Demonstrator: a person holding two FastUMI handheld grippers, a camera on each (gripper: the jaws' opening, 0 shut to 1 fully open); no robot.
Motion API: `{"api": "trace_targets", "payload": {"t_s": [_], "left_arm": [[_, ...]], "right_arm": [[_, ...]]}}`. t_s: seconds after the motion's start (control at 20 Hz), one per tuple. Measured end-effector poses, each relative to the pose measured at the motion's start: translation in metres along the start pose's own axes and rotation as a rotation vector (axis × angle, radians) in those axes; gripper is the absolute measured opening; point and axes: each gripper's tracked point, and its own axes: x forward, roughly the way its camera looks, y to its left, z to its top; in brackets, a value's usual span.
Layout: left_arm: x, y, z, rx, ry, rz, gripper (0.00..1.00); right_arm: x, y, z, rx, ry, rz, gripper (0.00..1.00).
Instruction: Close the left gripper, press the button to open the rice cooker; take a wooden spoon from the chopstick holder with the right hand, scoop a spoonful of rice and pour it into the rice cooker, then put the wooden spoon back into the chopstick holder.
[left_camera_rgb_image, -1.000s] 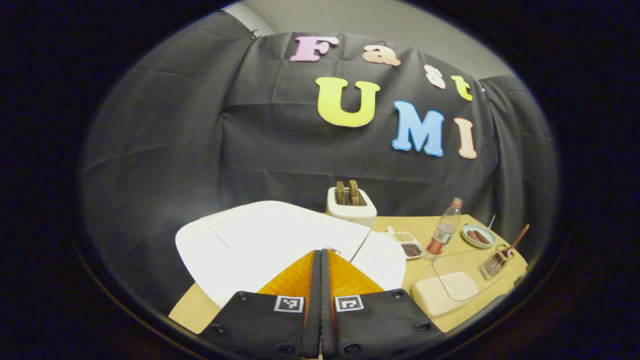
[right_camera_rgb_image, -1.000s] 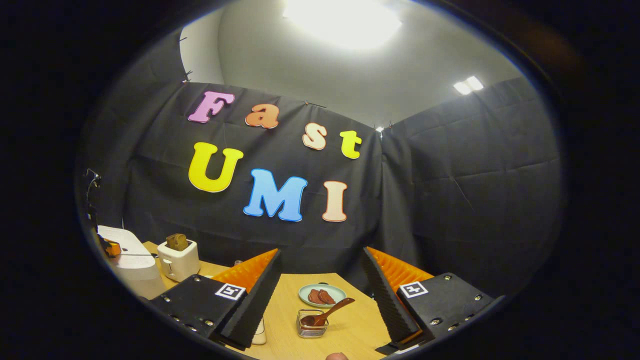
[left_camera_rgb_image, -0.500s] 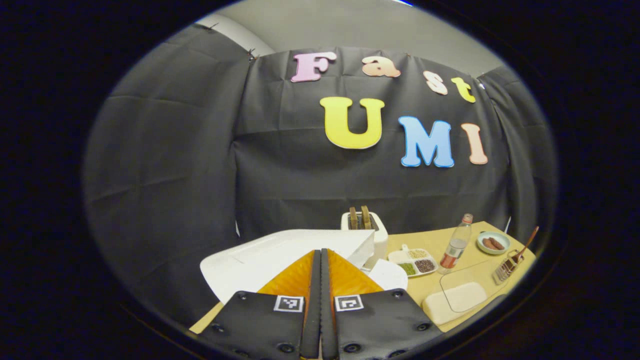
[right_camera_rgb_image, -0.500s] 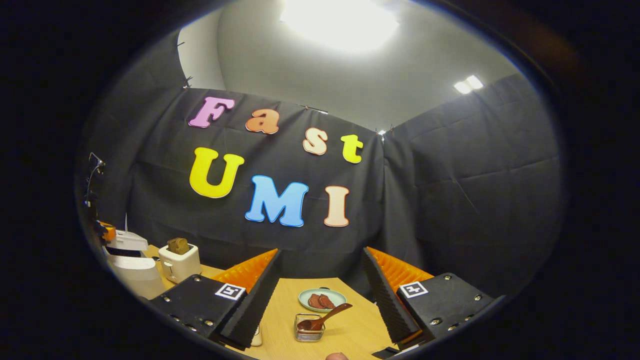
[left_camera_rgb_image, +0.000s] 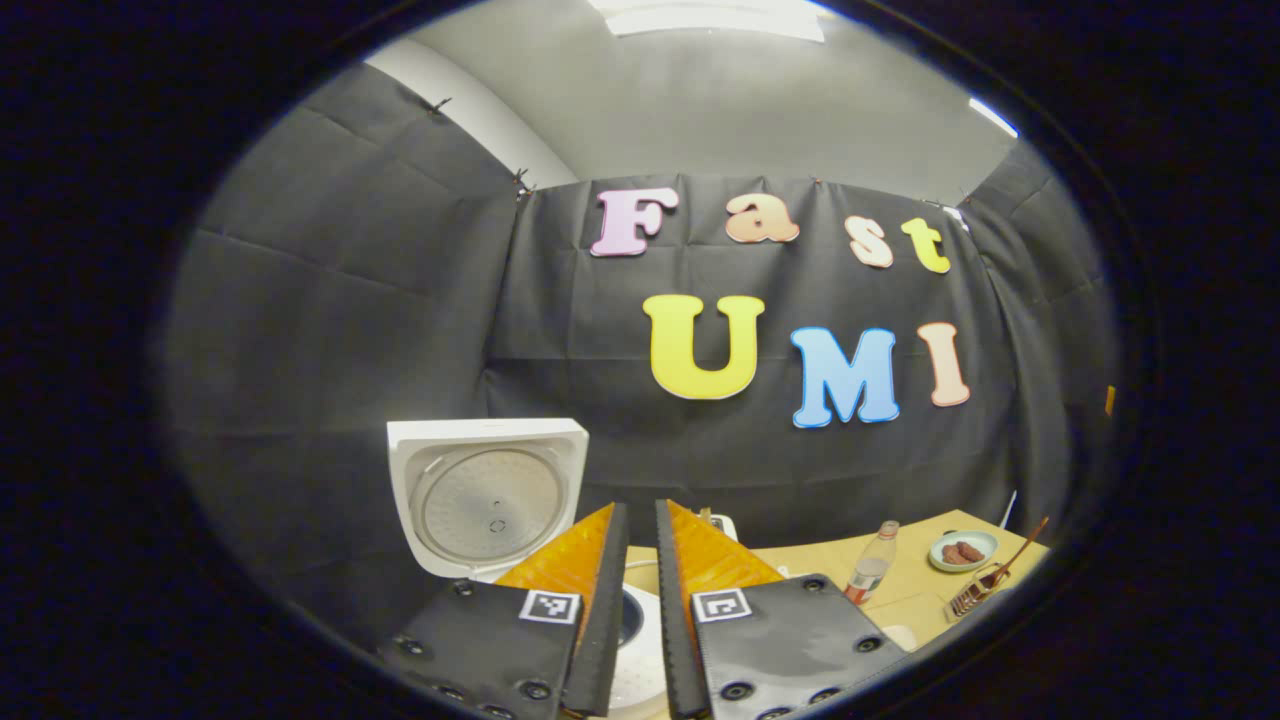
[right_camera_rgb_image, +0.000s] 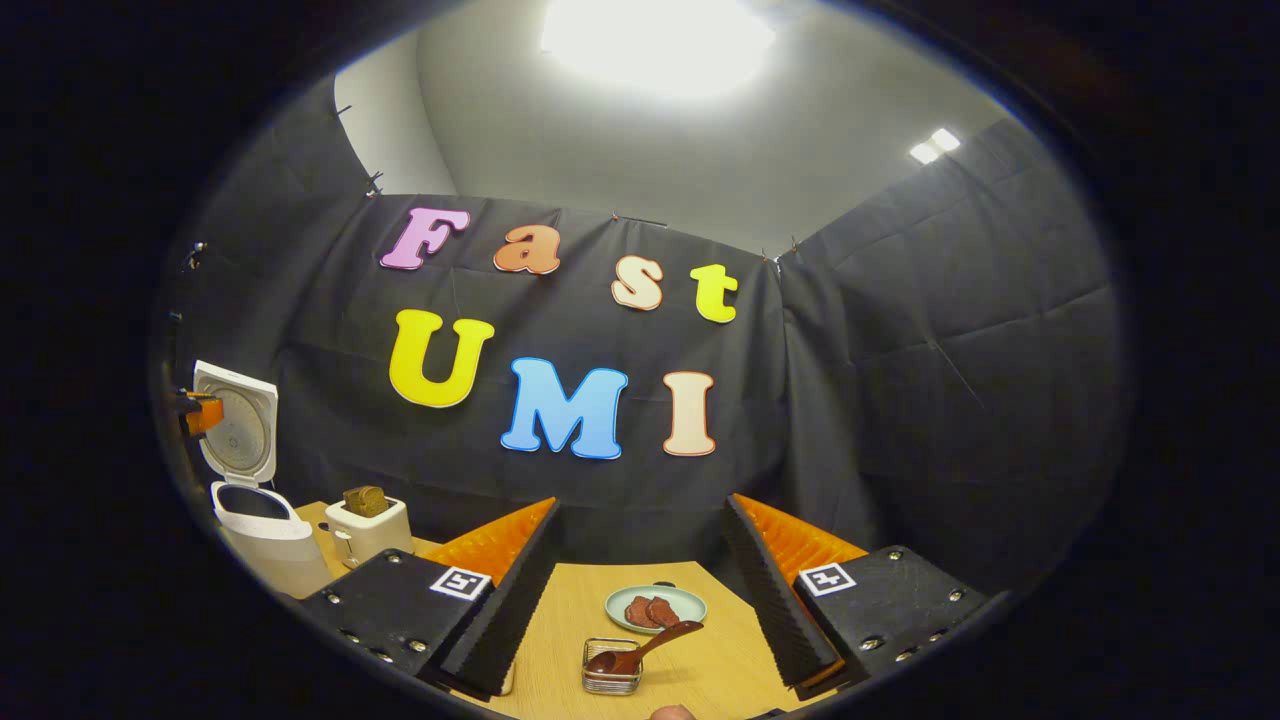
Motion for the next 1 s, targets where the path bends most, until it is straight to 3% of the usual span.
{"api": "trace_targets", "payload": {"t_s": [0.05,0.2,0.25,0.5,0.65,1.0], "left_arm": [[-0.006,-0.012,0.011,-0.005,-0.021,-0.009,0.35],[-0.021,-0.043,0.035,-0.034,-0.056,-0.013,0.94],[-0.032,-0.058,0.040,-0.049,-0.065,-0.018,0.99],[-0.057,-0.106,0.053,-0.025,-0.078,-0.056,0.96],[-0.067,-0.129,0.054,-0.010,-0.071,-0.068,0.96],[-0.086,-0.124,0.059,0.069,-0.057,-0.010,0.96]], "right_arm": [[0.004,-0.005,-0.002,0.009,-0.001,0.005,0.96],[0.020,-0.020,-0.012,0.036,0.007,0.019,0.96],[0.026,-0.023,-0.017,0.042,0.012,0.028,0.96],[0.058,-0.043,-0.056,0.095,0.064,0.047,0.96],[0.083,-0.051,-0.100,0.065,0.133,0.065,0.96],[0.118,-0.052,-0.198,0.146,0.336,0.084,0.96]]}}
